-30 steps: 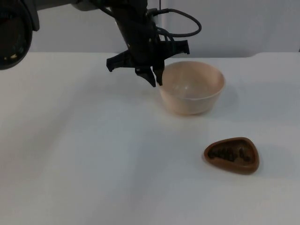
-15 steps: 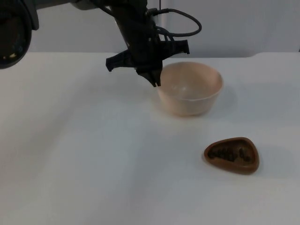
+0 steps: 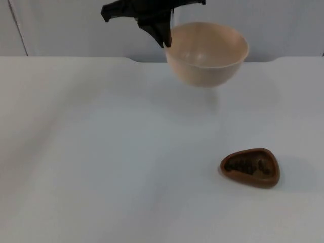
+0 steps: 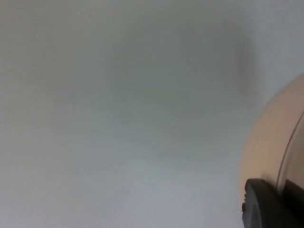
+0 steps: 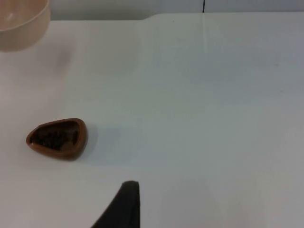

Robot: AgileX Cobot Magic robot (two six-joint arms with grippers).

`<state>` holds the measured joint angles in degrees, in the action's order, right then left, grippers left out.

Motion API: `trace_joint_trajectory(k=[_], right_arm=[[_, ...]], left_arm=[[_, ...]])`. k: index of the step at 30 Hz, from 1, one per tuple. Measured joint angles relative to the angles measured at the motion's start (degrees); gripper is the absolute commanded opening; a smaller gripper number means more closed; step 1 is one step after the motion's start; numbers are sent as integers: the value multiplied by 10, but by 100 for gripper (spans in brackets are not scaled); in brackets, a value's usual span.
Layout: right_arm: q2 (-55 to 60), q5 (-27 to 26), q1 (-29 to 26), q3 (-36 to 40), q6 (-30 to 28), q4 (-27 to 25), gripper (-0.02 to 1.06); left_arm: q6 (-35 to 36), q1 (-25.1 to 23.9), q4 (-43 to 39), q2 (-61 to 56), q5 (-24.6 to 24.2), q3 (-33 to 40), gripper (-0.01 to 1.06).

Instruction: Pick up the bowl with the left hand and pour the coffee beans from the cup into the bowl with the right hand.

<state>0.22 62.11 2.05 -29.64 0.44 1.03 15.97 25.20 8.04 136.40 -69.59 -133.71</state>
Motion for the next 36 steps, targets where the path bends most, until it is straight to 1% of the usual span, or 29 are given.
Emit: trace_joint_trajectory(k=[3,15,20,25,26,30,31,32,36], right_arm=[[0,0,0,0,0,0,105],[0,0,0,0,0,0,105],[0,0,0,0,0,0,105],[0,0,0,0,0,0,105],[0,0,0,0,0,0,105],[0,0,0,0,0,0,105],[0,0,0,0,0,0,105],[0,0,0,0,0,0,105],[0,0,0,0,0,0,105]], left_arm=[[-18,0,0,-9,-2,0,0],[-52,7,27,-48,-3,1,0],[-66,11,33,-71,-3,29,0],[-94,13,36,-109,-3,115,0],[-94,13,36,-109,-3,115,0],[-113,13,36,-158,-1,212,0],[-113,13,36,-158,-1,212,0],[-115,13,36,-175,4,241,0],[-130,13,37,-243,58,350,0]])
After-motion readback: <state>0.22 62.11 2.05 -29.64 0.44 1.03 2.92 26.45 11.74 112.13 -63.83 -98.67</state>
